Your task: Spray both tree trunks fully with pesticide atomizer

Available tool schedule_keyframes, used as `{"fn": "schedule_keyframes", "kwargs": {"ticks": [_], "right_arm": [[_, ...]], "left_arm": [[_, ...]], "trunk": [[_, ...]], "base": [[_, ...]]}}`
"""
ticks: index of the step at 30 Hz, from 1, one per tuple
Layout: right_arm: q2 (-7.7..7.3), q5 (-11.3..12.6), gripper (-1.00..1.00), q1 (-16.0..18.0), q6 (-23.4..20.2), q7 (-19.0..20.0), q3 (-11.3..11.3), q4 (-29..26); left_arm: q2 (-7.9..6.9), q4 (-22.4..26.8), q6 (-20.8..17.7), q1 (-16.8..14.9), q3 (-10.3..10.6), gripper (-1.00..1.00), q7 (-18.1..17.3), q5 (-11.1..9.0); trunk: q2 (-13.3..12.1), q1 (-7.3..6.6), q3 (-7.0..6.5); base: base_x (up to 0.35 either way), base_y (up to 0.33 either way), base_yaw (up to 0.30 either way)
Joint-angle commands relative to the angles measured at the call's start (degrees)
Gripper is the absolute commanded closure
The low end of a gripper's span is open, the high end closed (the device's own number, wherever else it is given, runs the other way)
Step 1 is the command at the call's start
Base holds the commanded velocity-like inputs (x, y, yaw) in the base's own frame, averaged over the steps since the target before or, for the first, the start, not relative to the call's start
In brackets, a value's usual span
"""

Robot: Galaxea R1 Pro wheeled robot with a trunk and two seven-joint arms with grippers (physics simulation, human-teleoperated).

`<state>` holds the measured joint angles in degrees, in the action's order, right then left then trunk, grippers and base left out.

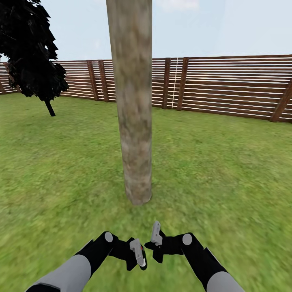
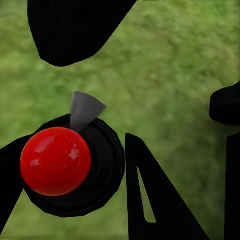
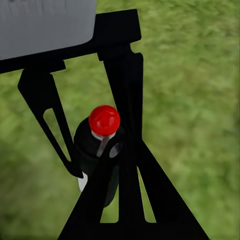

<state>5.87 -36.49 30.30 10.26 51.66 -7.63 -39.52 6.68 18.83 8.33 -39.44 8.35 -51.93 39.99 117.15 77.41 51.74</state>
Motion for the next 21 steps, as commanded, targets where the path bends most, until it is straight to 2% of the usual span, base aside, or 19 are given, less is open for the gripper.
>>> {"fn": "schedule_keyframes", "kwargs": {"ticks": [1, 19, 21], "right_arm": [[0.02, -0.6, 1.00, 0.0, 0.5, 0.0, 0.1, 0.0], [0.02, -0.6, 1.00, 0.0, 0.5, 0.0, 0.1, 0.0], [0.02, -0.6, 1.00, 0.0, 0.5, 0.0, 0.1, 0.0]], "left_arm": [[0.01, 0.1, 0.5, 0.0, -0.1, 1.00, 0.0, 0.5], [0.55, 0.1, 0.6, -0.1, -0.4, 1.00, 0.0, 0.4], [0.57, 0.2, 0.7, 0.0, -0.4, 1.00, 0.0, -1.2]], "trunk": [[0.0, -0.01, 0.05], [0.0, -0.01, 0.05], [0.0, -0.01, 0.05]], "base": [[0.000, 0.000, 0.000], [0.000, 0.000, 0.000], [0.000, 0.000, 0.000]]}}
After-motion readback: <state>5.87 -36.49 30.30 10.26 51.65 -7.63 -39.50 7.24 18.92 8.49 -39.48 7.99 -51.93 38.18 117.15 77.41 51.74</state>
